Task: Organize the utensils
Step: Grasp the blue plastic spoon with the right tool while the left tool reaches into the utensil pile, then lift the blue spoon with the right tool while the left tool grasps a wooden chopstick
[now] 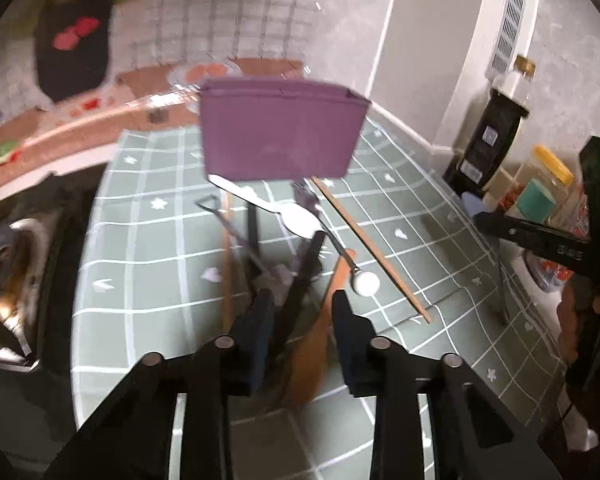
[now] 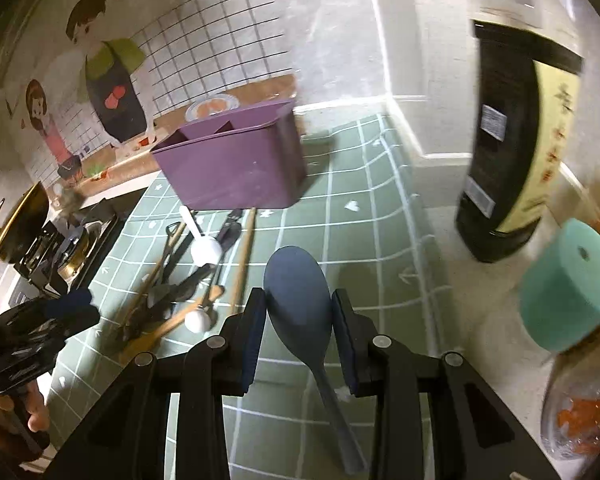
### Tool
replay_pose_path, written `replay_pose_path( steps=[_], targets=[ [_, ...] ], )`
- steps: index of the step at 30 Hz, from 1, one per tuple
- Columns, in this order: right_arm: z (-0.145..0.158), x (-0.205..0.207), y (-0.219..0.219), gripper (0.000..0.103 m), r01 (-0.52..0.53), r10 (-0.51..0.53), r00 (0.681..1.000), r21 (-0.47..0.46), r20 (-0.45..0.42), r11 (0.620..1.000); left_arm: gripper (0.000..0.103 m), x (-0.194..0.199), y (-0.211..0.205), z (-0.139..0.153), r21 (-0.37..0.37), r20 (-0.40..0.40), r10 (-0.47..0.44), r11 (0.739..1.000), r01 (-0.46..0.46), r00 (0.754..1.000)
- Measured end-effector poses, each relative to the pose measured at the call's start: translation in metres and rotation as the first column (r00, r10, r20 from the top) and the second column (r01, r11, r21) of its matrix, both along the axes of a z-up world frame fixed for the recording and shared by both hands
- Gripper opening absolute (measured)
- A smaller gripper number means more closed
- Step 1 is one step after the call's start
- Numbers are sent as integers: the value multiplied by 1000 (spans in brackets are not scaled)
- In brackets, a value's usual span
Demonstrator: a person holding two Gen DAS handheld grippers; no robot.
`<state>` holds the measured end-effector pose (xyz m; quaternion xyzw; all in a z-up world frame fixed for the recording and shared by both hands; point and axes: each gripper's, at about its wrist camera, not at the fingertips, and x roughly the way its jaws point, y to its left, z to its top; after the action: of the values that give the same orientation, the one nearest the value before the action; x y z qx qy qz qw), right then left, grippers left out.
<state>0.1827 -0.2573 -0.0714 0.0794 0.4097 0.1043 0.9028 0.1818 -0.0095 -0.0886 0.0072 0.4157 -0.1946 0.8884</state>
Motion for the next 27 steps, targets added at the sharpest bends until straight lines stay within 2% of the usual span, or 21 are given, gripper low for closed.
replay_pose_path(
  steps=[4,9,15,16,17,20,24,27],
  targets=[
    [-2,-5,-8,31,14,-14,1000,52,1,999,25,24,-19,-13,124,-42,-61,990,65,997],
    [-3,-12,-12,31,15,-16,1000,64,14,998,25,41,-32,-28,170,-98,-68,982,85,993],
    [0,-14,-8,31,22,-24,999,56,22,998,25,56,-48,-34,234,-106,-74,967,98,992],
    [1,-14,-7,31,21,-22,999,52,25,998,24,59,-49,-35,236,-113,-73,967,98,991],
    [2,-14,-5,31,21,-22,999,48,29,999,15,61,-49,-35,236,-118,-72,967,99,990],
    [8,-11,1,31,21,-22,999,37,39,999,12,67,-42,-33,194,-130,-57,978,82,990],
    [18,-10,6,31,21,-24,998,45,65,999,12,60,-19,-14,72,-90,-13,997,19,996],
    [24,-8,8,31,25,-30,997,66,77,998,12,49,-4,6,-23,-38,5,1000,-6,999]
  ],
)
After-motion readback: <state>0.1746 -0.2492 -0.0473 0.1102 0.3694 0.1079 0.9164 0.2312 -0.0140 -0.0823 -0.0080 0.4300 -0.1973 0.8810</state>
